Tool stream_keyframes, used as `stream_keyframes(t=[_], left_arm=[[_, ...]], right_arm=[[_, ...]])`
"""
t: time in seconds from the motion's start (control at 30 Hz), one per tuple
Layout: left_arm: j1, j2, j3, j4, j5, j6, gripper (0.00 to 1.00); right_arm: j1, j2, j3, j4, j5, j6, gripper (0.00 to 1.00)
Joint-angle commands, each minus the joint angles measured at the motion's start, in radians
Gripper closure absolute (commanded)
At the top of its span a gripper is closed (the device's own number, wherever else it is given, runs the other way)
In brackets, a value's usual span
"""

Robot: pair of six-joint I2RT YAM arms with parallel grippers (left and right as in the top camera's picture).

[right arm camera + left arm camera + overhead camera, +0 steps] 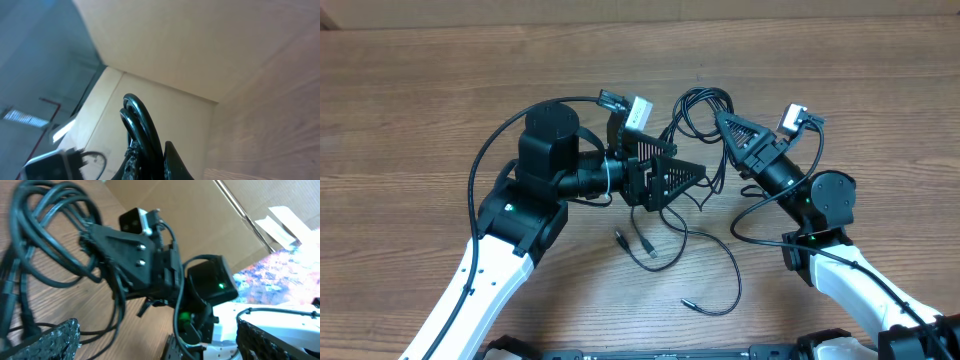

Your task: Untangle cables

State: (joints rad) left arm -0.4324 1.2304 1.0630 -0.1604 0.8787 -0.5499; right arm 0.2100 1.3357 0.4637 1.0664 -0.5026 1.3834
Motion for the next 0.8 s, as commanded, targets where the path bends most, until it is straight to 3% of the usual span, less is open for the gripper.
stream_keyframes(t=[0.0,0.2,0.77], left_arm=[[-0.012,-0.007,0.019,-0.001,-0.064,-0.003,0.01],[-0.018,-0.007,0.019,0.0,-0.148,-0.056,0.0],[-0.033,0.076,0.019,0.001,-0.145,-0.088,0.0]], right_arm=[[-0.002,-0.002,0.002,0.041,-0.043,0.004,0.96],[-0.002,-0.002,0.002,0.048,-0.103,0.004,0.96],[-0.002,-0.002,0.002,0.101,-0.152,0.06,0.96]])
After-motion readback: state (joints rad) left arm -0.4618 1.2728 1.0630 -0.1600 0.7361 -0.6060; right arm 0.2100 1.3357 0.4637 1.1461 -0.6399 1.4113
